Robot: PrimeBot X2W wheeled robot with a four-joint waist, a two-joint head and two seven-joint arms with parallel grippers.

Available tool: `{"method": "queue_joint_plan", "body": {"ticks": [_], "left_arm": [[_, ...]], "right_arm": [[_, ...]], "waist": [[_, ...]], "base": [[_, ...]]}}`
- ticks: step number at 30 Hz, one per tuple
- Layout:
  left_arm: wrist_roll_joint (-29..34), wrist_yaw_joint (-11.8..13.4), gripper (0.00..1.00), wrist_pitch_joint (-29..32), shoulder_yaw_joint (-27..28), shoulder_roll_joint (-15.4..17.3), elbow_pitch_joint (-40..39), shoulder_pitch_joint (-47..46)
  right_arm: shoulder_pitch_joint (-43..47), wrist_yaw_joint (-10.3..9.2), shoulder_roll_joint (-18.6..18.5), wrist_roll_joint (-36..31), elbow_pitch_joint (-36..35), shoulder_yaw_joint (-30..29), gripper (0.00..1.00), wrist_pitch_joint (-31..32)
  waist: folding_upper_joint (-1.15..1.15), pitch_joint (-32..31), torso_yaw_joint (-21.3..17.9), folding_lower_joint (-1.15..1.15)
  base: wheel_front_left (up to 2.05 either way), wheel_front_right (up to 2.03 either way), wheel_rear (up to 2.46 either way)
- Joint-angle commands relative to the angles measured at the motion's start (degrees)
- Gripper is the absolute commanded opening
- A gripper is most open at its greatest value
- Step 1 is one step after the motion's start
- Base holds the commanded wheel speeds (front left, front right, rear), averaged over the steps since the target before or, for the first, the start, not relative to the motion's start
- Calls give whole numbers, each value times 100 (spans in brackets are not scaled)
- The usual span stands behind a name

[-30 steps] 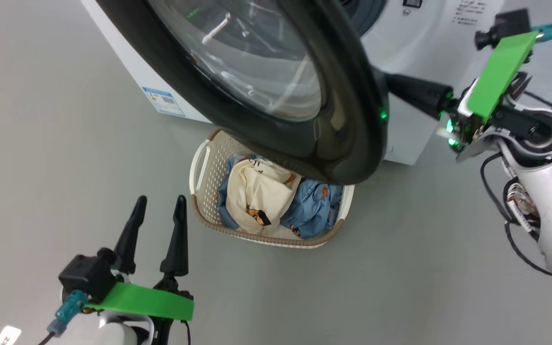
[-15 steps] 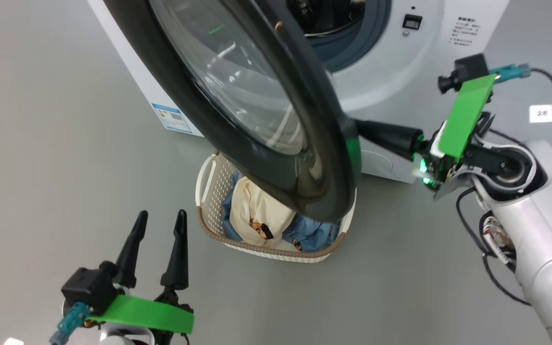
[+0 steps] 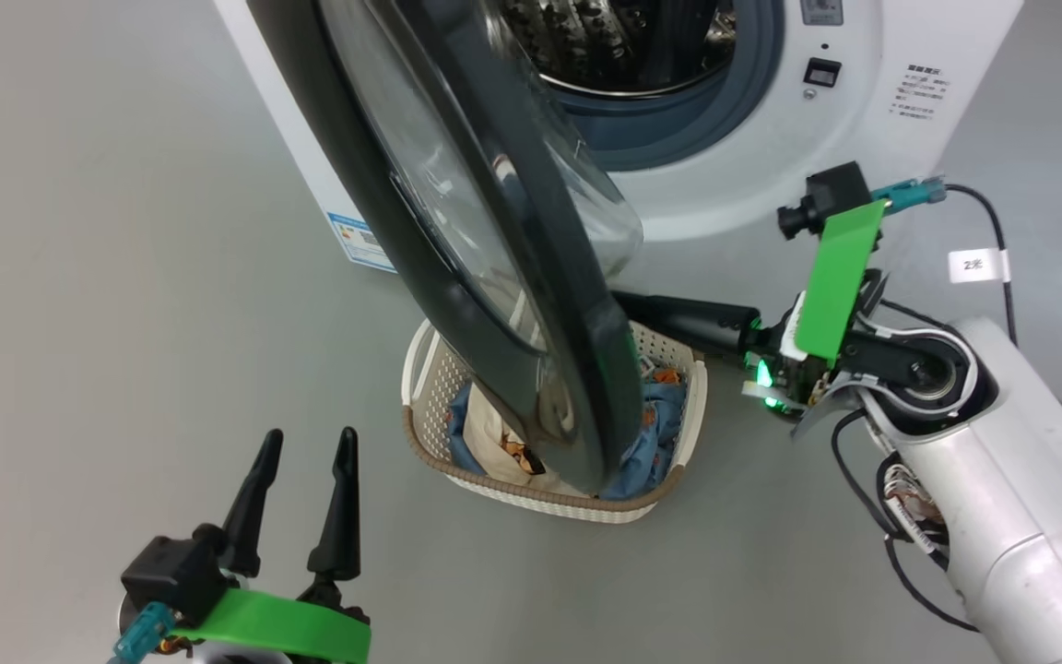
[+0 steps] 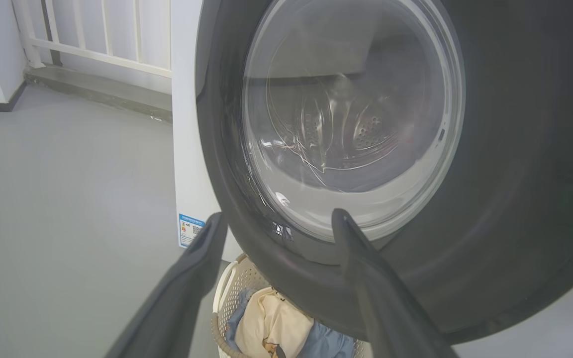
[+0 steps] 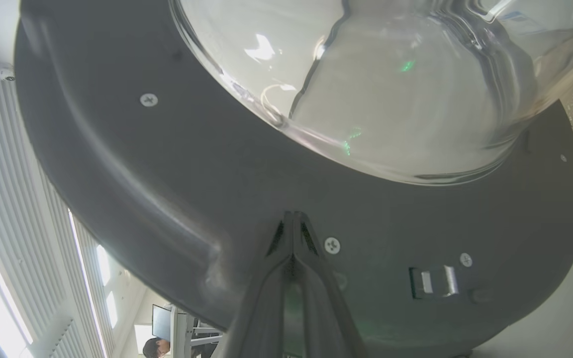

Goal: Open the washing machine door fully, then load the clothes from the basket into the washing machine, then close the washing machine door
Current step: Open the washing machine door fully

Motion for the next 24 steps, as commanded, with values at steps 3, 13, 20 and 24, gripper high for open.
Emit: {"method": "queue_joint_plan", "body": {"ticks": [3,13,20,24], "left_arm": [[48,2,100,-37,207,121,-131,-11],[60,2,100,-37,183,107,-125,4],[58,2,100,-37,167,96,-110,-10],[63,2,100,-37,170,88,-96,-7]], "right_arm": [[132,44,248,6,-227,147,0,141],[278,44,419,-10,-364,219,0,285],[384,44,484,-67,-406,241,0,347],[430,44,492,-97,-425,200,0,333]], "waist": [[0,-28,83,0],[0,-69,219,0],[0,-100,313,0],[0,-141,327,0]], "base": [[0,0,0],[0,0,0],[0,0,0],[0,0,0]]}}
